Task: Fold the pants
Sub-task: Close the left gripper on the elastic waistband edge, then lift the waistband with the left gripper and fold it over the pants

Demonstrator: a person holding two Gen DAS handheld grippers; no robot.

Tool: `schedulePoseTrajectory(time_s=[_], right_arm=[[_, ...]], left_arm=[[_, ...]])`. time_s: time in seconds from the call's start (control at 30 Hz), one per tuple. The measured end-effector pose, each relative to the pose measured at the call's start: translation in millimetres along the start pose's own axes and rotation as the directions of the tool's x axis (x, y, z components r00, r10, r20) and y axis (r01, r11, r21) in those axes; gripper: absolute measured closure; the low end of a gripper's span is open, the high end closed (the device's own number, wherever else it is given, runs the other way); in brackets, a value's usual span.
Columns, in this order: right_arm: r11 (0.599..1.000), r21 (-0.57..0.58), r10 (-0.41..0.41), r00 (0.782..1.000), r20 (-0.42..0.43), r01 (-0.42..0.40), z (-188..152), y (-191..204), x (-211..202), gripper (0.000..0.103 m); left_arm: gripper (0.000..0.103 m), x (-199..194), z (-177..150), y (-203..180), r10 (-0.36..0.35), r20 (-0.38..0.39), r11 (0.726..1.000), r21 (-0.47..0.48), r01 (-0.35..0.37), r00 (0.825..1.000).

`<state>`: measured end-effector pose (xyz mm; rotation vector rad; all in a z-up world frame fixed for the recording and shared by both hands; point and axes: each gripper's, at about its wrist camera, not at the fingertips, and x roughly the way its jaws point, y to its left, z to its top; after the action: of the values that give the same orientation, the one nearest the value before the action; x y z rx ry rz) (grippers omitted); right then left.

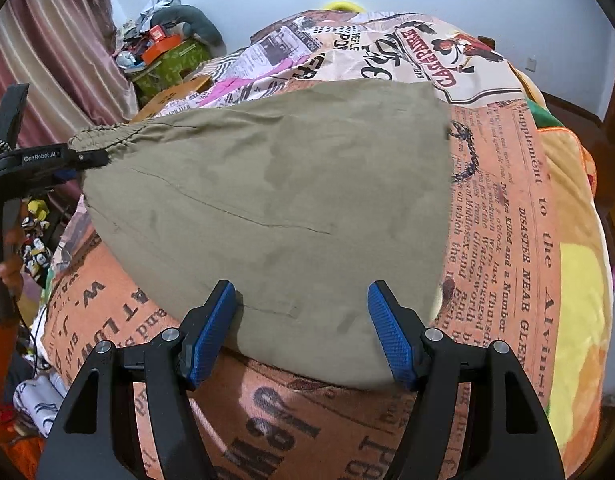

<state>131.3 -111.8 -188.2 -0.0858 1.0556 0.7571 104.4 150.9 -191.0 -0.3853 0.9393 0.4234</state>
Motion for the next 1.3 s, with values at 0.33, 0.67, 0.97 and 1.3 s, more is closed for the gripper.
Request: schedulePoseTrajectory(time_s=[0.33, 0.67, 0.97, 1.3], right_arm=[[1.000, 0.015, 0.004, 1.000, 0.011, -0.004, -4, -1, 1, 0.038], [0.999, 0.048, -0.001, 0.999, 0.054, -0.001, 0, -5, -17, 0.038], [0.985, 0.149, -0.090, 0.994, 0.056, 0.081, -12, -46, -29, 0.038], [0.982, 0.183, -0.049, 0.999, 0.017, 0.046, -25, -54, -13, 0.038]], left_arm=[[0.069, -48, 14, -69, -0.013, 0.195, 0.979, 0.203, -0.027, 0.981], [0.073, -77, 17, -143, -0.207, 0.188, 0.925, 0.358, 0.130, 0.960], [0.079, -69, 4, -198, -0.285, 0.115, 0.871, 0.445, 0.207, 0.952], [0.081, -41, -20, -238, -0.330, -0.033, 0.811, 0.502, 0.301, 0.944]])
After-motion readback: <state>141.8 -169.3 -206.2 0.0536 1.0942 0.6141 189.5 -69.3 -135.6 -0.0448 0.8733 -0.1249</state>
